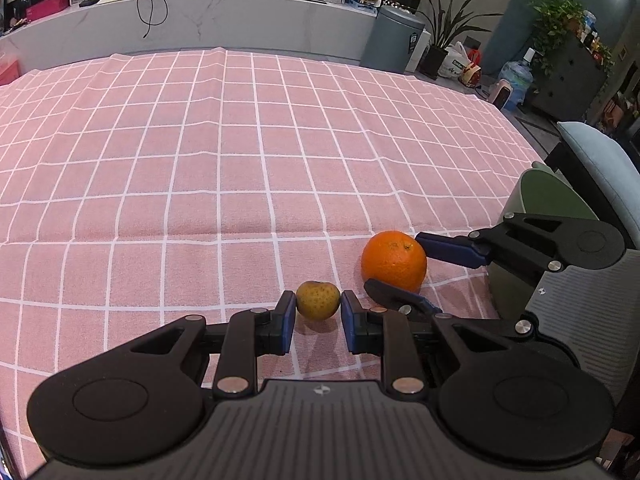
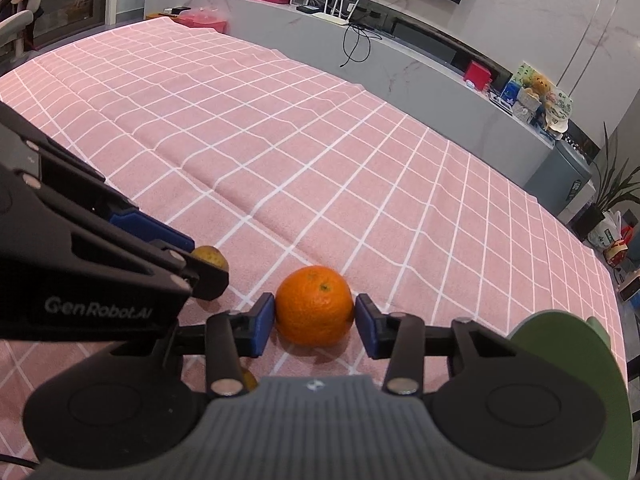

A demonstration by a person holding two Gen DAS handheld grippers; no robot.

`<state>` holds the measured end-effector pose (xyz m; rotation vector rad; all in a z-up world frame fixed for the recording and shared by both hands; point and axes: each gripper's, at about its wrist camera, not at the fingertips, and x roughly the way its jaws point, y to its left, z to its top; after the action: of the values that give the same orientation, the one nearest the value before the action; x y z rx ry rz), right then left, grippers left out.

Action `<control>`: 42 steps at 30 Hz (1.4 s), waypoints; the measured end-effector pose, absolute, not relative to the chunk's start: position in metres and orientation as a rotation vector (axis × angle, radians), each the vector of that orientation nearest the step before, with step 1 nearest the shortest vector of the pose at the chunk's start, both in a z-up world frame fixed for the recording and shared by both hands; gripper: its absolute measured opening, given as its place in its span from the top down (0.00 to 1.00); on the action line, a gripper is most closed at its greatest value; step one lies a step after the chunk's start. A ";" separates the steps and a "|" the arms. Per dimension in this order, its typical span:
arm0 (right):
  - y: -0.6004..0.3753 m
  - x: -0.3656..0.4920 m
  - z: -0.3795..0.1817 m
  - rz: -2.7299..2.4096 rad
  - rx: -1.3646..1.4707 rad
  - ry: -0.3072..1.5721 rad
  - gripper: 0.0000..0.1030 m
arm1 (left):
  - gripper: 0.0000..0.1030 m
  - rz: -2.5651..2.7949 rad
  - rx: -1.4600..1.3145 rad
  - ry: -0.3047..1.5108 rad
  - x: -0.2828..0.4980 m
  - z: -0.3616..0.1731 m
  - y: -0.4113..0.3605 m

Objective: Organize fruits
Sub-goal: 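Grasp the orange with the right tool while the left tool grasps a brown kiwi, then carry orange and kiwi into the green colander and open both tools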

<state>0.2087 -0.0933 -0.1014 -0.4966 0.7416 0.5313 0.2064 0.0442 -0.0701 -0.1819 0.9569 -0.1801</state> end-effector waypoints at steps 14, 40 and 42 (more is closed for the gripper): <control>-0.146 0.162 -0.037 0.461 -0.367 0.634 0.63 | 0.74 -0.231 -0.248 0.819 0.188 -0.034 0.036; -0.280 0.106 -0.020 0.231 -0.210 0.794 0.63 | 0.74 -0.532 0.077 0.906 0.167 -0.004 -0.127; -0.284 0.105 -0.021 0.241 -0.207 0.797 0.62 | 0.74 -0.535 0.097 0.920 0.167 -0.006 -0.132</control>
<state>0.1053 -0.2839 -0.0213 -0.2068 0.7970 0.2415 0.1674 -0.1315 -0.0065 0.0973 0.9199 -0.5349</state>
